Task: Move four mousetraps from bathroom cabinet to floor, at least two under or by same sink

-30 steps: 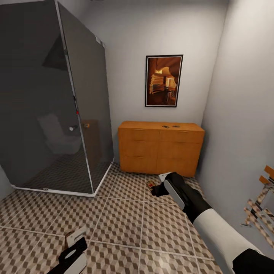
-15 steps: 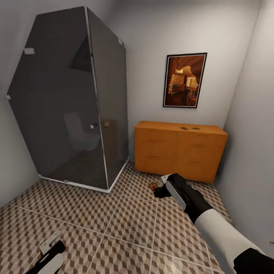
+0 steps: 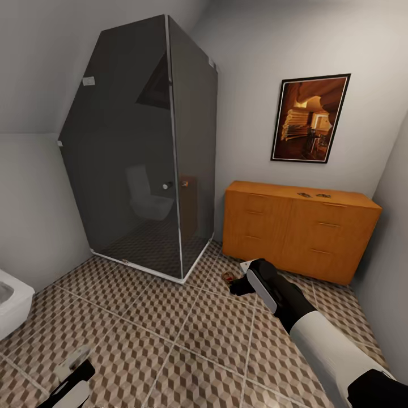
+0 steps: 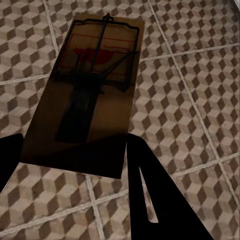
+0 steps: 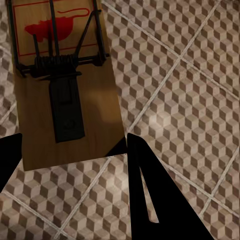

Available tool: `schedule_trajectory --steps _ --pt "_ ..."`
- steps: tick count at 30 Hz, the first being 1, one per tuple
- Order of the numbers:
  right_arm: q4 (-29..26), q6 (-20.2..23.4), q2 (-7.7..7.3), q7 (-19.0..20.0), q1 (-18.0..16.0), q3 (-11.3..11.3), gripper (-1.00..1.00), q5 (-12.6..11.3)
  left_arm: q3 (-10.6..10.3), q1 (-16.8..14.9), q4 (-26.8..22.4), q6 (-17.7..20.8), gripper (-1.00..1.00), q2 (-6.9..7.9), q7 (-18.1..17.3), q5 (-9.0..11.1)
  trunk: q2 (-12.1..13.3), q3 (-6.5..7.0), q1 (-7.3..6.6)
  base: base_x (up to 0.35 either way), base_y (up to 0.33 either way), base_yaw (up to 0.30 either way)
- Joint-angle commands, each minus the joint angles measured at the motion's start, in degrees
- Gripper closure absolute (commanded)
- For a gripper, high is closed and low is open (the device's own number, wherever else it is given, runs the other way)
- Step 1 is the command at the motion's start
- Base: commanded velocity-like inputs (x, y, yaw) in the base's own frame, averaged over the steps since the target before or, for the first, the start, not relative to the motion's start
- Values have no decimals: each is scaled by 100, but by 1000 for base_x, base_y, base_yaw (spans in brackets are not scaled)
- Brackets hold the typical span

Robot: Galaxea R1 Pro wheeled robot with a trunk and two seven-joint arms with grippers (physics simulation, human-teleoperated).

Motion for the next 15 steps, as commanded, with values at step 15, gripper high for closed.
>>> schedule_trajectory --steps 15 --pt "-7 17 21 -55 -5 15 100 -82 -47 -7 -8 -15 100 2 33 38 -4 -6 0 0 0 171"
